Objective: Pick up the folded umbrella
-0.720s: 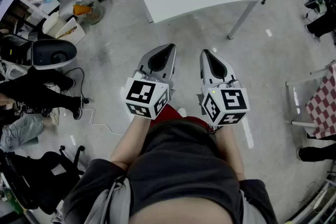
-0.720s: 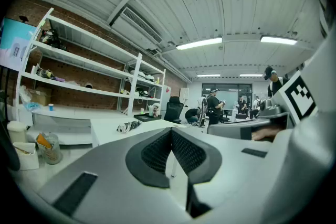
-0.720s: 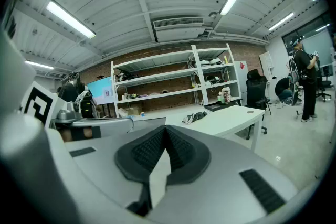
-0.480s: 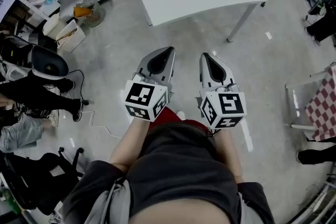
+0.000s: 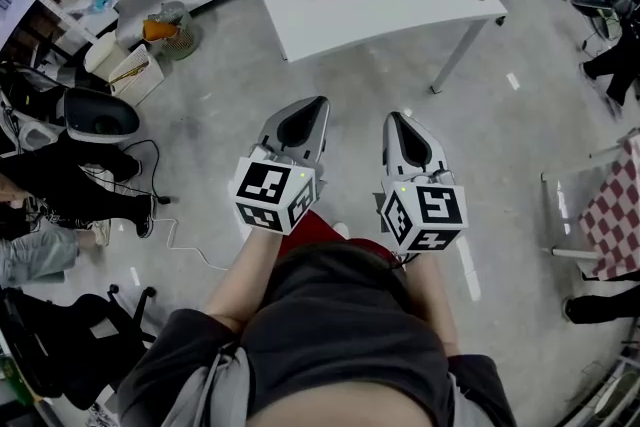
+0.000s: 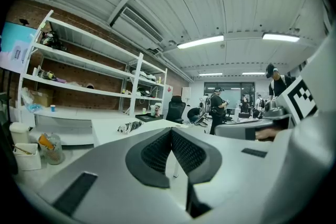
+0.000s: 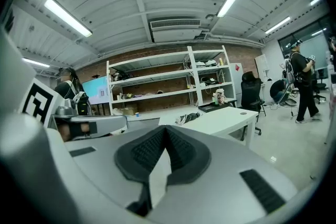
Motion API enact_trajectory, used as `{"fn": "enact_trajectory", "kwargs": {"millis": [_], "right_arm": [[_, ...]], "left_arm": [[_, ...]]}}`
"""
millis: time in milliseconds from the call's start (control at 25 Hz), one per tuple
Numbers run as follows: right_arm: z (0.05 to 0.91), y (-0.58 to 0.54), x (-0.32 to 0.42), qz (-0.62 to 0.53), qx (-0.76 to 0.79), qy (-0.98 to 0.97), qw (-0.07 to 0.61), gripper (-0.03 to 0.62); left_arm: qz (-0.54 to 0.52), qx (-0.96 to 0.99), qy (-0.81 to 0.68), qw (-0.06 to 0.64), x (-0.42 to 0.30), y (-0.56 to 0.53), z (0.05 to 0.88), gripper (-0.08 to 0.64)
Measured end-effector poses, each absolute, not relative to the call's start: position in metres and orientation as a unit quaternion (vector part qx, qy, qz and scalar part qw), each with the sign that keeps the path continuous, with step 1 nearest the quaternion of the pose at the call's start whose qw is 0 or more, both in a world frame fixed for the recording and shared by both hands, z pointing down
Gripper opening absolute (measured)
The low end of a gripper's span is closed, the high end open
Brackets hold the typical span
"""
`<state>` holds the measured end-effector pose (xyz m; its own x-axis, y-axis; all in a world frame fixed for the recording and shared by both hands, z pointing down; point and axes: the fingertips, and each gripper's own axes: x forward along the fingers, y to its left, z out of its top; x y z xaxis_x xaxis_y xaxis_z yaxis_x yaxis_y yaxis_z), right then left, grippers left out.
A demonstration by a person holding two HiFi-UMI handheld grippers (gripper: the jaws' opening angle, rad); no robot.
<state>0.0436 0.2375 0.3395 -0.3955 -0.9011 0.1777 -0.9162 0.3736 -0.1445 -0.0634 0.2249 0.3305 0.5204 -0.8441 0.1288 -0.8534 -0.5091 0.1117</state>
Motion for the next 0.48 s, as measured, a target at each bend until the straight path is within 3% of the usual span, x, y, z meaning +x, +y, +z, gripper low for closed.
{"fn": "enact_trajectory", "kwargs": {"millis": [480], "right_arm": [[0.342,0.206,0.044,0.127,0.560,-0.818,0.032,0.018]], "left_arm": [[0.026,0.868,-0.490,0.081,-0.073,0.190,0.325,0.014]]}}
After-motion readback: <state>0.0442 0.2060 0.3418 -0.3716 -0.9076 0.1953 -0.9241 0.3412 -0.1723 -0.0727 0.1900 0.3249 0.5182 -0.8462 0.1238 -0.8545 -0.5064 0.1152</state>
